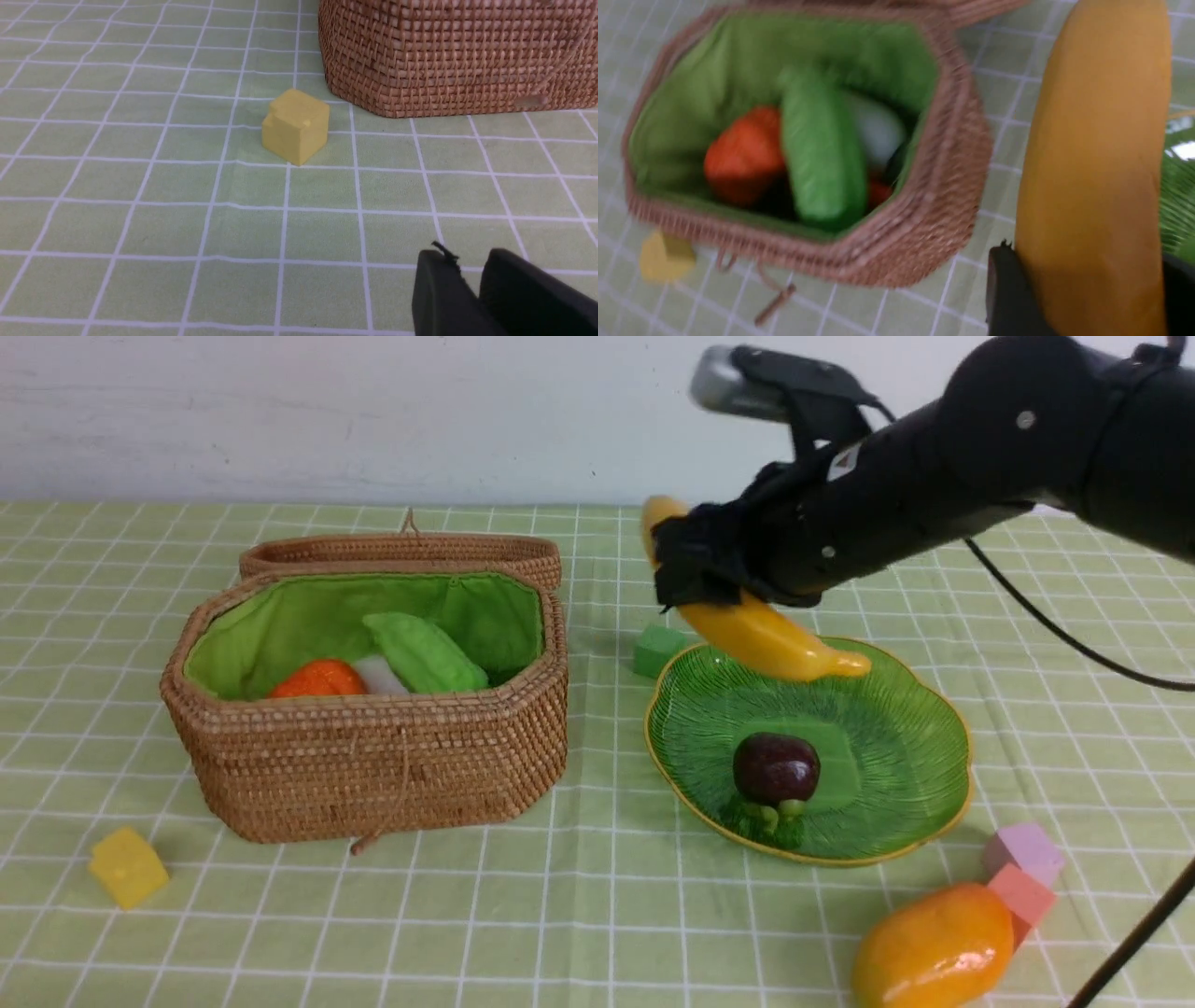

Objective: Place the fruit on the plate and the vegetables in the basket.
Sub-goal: Use the right arm to grab a banana and put it into the right plate, then use the right arm to grab a mango and put it into the right plate

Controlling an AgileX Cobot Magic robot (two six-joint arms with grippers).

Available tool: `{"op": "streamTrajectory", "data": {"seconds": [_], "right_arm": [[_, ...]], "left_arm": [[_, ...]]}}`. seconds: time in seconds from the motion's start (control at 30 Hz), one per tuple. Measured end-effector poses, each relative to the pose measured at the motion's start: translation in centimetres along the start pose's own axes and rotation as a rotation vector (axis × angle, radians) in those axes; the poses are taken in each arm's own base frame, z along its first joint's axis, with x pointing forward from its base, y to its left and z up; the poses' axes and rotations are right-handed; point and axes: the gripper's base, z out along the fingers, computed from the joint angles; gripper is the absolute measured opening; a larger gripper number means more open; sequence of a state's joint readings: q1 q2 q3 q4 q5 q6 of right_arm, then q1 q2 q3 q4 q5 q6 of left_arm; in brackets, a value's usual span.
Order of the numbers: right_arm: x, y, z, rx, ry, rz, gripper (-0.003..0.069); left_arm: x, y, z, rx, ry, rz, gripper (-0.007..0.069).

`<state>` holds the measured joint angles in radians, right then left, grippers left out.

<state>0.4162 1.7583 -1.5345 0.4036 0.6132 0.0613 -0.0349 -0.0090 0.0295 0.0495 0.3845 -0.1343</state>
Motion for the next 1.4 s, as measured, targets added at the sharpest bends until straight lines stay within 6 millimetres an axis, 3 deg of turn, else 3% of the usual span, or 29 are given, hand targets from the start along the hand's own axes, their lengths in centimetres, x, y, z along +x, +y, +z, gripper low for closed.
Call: {"op": "streamTrajectory", "data": {"seconds": [0.17, 0.43, 0.53, 0.6, 0.63, 0.67, 0.77, 0.9, 1.03, 1.07, 1.1, 1.13, 1.2, 1.3, 1.33, 1.4], "right_arm": [[0.6, -3.6, 3.6, 0.067, 0.056, 0.238, 0.0312], [3.0, -6.1, 9.7, 0.112, 0.095, 0.488, 0.0312], [3.2, -6.3, 10.4, 0.115, 0.092, 0.509, 0.0336], [3.1, -6.2, 10.3, 0.112, 0.085, 0.504, 0.0422], [3.1, -6.2, 10.2, 0.112, 0.085, 0.502, 0.0432], [2.8, -6.0, 9.8, 0.107, 0.076, 0.467, 0.0519], [1.8, -5.0, 7.8, 0.084, 0.047, 0.343, 0.0650], [0.3, -3.3, 3.9, 0.057, 0.008, 0.142, 0.0673], [-0.5, -1.1, -4.4, 0.089, 0.051, -0.402, 0.0634], [0.0, -0.9, -6.2, 0.098, 0.118, -0.548, 0.0619], [0.2, -0.8, -6.4, 0.099, 0.131, -0.577, 0.0616], [1.0, -0.8, -8.2, 0.092, 0.207, -0.762, 0.0591], [3.1, -1.2, -9.4, 0.042, 0.351, -0.937, 0.0561], [7.4, -3.0, -8.4, -0.066, 0.548, -1.109, 0.0521], [7.6, -3.1, -8.3, -0.069, 0.559, -1.106, 0.0519], [10.7, -4.9, -6.7, -0.112, 0.647, -1.201, 0.0508]], "left_arm": [[0.0, 0.0, 0.0, 0.000, 0.000, 0.000, 0.0143], [0.0, 0.0, 0.0, 0.000, 0.000, 0.000, 0.0146], [0.0, 0.0, 0.0, 0.000, 0.000, 0.000, 0.0146], [0.0, 0.0, 0.0, 0.000, 0.000, 0.000, 0.0148], [0.0, 0.0, 0.0, 0.000, 0.000, 0.000, 0.0148], [0.0, 0.0, 0.0, 0.000, 0.000, 0.000, 0.0149], [0.0, 0.0, 0.0, 0.000, 0.000, 0.000, 0.0150], [0.0, 0.0, 0.0, 0.000, 0.000, 0.000, 0.0152], [0.0, 0.0, 0.0, 0.000, 0.000, 0.000, 0.0155], [0.0, 0.0, 0.0, 0.000, 0.000, 0.000, 0.0155], [0.0, 0.0, 0.0, 0.000, 0.000, 0.000, 0.0155], [0.0, 0.0, 0.0, 0.000, 0.000, 0.000, 0.0155], [0.0, 0.0, 0.0, 0.000, 0.000, 0.000, 0.0155], [0.0, 0.0, 0.0, 0.000, 0.000, 0.000, 0.0159], [0.0, 0.0, 0.0, 0.000, 0.000, 0.000, 0.0159], [0.0, 0.0, 0.0, 0.000, 0.000, 0.000, 0.0163]]}}
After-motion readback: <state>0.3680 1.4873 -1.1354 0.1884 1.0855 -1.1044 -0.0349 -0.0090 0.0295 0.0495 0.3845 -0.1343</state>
